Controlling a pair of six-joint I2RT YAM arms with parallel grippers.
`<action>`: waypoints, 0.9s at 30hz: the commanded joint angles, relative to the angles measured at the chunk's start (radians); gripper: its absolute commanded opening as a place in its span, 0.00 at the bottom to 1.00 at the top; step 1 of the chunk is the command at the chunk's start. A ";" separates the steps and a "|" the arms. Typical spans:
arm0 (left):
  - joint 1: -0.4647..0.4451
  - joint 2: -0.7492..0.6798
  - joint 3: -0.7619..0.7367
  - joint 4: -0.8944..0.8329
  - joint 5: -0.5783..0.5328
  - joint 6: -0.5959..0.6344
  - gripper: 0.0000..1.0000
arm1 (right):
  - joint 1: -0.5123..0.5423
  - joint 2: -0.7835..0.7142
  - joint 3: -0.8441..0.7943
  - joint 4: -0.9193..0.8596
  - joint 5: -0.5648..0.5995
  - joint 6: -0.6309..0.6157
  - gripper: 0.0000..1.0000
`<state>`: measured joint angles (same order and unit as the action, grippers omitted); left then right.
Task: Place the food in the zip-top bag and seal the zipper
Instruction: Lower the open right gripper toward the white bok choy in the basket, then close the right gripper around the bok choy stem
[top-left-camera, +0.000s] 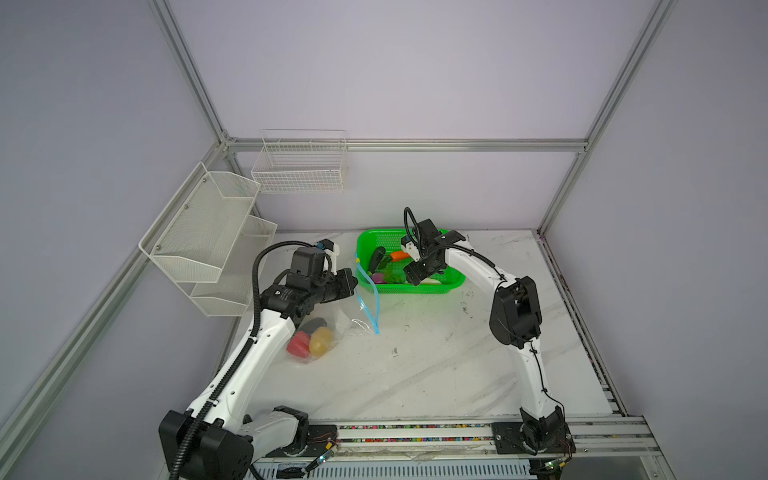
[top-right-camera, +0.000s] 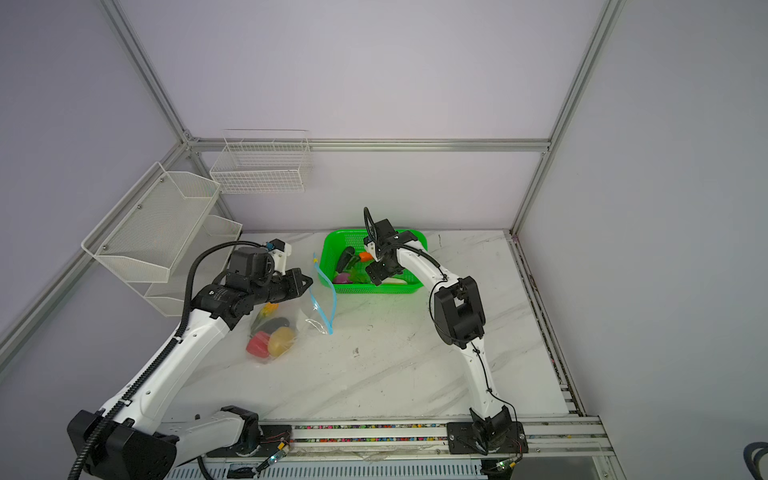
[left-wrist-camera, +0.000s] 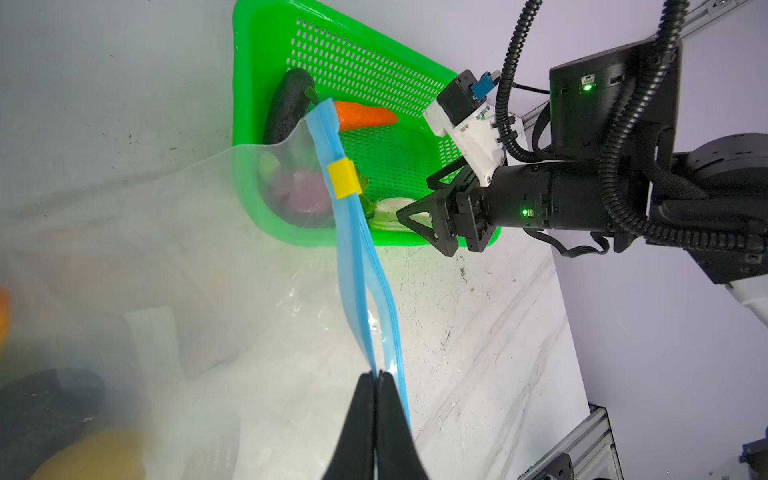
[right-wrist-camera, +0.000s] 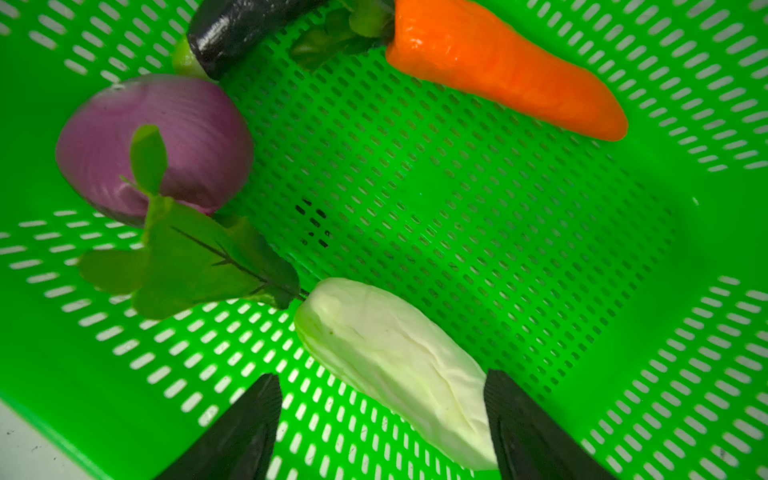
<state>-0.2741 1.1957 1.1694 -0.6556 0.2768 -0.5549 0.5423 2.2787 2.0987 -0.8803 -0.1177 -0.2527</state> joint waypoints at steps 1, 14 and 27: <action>0.009 0.011 0.029 0.011 0.016 0.017 0.00 | -0.005 0.039 0.005 -0.046 0.017 -0.063 0.82; 0.009 0.007 0.027 0.011 0.006 0.018 0.00 | -0.013 0.123 0.099 -0.097 0.053 -0.064 0.78; 0.009 0.011 0.019 0.008 0.005 0.015 0.00 | -0.052 0.171 0.256 -0.138 0.135 -0.006 0.76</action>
<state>-0.2741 1.2198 1.1694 -0.6601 0.2802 -0.5552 0.5079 2.4561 2.2910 -0.9653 -0.0059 -0.2733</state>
